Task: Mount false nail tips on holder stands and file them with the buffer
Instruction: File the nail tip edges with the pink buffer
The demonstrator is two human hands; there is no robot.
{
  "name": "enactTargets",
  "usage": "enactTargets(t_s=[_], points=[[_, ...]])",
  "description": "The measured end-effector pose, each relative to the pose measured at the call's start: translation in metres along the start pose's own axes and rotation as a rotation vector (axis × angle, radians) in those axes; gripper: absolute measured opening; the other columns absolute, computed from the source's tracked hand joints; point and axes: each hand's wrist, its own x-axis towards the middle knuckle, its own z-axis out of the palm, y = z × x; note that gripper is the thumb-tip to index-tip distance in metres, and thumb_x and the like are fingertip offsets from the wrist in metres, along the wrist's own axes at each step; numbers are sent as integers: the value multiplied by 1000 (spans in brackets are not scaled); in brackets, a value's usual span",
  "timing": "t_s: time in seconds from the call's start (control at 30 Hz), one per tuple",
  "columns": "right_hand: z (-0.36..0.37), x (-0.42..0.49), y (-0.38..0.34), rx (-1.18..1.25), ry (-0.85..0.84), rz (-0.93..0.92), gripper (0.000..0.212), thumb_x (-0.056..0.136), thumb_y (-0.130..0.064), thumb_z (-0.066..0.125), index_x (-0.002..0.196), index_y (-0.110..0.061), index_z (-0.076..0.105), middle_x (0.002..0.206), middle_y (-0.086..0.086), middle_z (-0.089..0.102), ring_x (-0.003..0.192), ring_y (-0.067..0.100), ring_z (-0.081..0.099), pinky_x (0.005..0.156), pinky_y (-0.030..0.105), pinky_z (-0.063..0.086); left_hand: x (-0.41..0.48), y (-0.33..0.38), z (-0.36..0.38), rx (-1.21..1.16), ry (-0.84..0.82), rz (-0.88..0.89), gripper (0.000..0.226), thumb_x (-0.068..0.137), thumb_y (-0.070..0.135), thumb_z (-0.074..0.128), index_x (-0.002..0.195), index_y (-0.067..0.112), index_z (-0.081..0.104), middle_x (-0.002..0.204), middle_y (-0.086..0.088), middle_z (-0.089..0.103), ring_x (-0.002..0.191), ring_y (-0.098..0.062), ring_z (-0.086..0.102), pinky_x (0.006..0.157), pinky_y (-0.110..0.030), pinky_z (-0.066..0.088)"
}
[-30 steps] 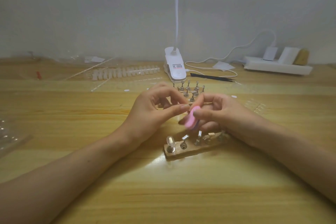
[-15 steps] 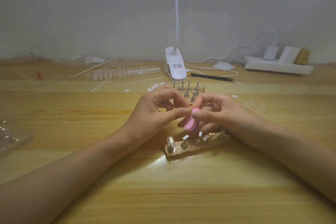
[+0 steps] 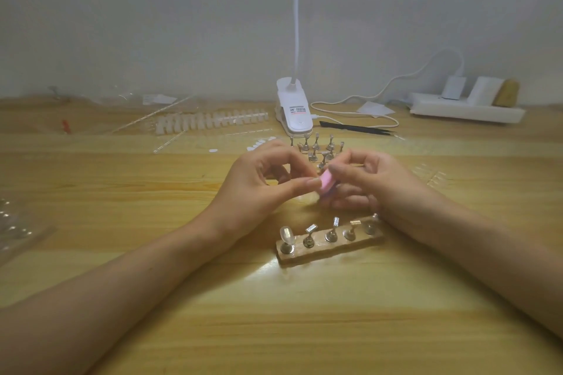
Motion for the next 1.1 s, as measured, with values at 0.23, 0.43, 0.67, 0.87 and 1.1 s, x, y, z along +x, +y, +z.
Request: enactTargets(t_s=[0.23,0.43,0.67,0.87,1.1], points=[[-2,1,0,8,-48,28,28,80,-28,71,86,-3,61,83,17,76,73,22,76,61,21,58,0,0,0,6,-3,-4,5,78,14,77,79,14,72,83,-6,62,75,-3,54,70,-15,42],[-5,2,-2,34,-43,36,26,75,-31,72,81,-7,63,84,18,75,73,21,76,65,25,62,-1,0,1,-12,-1,6,7,76,24,75,78,18,72,83,-2,62,75,-3,55,71,-15,43],[0,-1,-1,-84,-63,13,31,78,-34,72,87,-7,61,85,16,76,74,22,76,62,23,60,0,-1,0,11,-21,-5,6,79,14,77,79,15,71,81,3,62,75,-1,56,70,-15,44],[-5,1,-3,-13,-71,35,29,71,-35,76,80,-10,63,82,13,75,70,20,75,63,23,61,-2,0,1,9,-26,-17,6,77,19,78,78,17,73,85,0,62,76,-5,57,73,-18,46],[-1,-1,-2,-83,-123,25,20,80,-31,75,82,-13,65,88,19,75,69,18,74,59,20,58,-1,0,0,43,-23,13,11,80,9,77,77,17,71,82,4,61,74,0,56,69,-12,43]])
